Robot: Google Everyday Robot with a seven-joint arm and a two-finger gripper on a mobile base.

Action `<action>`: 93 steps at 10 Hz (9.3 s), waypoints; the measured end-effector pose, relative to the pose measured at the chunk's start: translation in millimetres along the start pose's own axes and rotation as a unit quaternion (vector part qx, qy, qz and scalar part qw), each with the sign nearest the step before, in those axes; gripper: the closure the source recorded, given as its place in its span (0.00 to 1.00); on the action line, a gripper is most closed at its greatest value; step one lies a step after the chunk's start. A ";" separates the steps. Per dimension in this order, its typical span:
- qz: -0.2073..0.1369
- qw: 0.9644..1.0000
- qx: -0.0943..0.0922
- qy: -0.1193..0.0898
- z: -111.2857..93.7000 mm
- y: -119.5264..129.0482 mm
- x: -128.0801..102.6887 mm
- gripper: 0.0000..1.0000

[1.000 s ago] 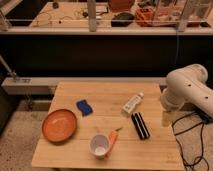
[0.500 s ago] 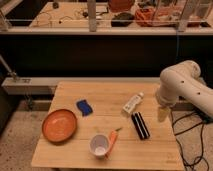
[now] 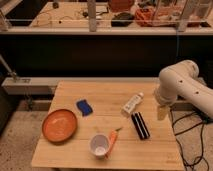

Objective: Place the bottle in the ceramic bowl

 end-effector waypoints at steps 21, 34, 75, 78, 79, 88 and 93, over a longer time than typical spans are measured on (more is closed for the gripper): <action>-0.115 0.993 0.016 -0.024 44.3 -58.5 -12.1 0.20; -0.201 0.979 -0.002 -0.030 106.2 -74.5 -25.1 0.20; -0.264 0.963 -0.038 -0.033 153.6 -52.9 -67.2 0.53; -0.267 0.962 -0.032 -0.036 152.0 -60.1 -70.5 0.53; -0.272 0.961 -0.033 -0.037 151.4 -61.2 -73.6 0.55; -0.280 0.958 -0.035 -0.056 136.6 -69.2 -71.2 0.47; -0.267 0.961 -0.037 -0.069 133.1 -82.1 -69.8 0.34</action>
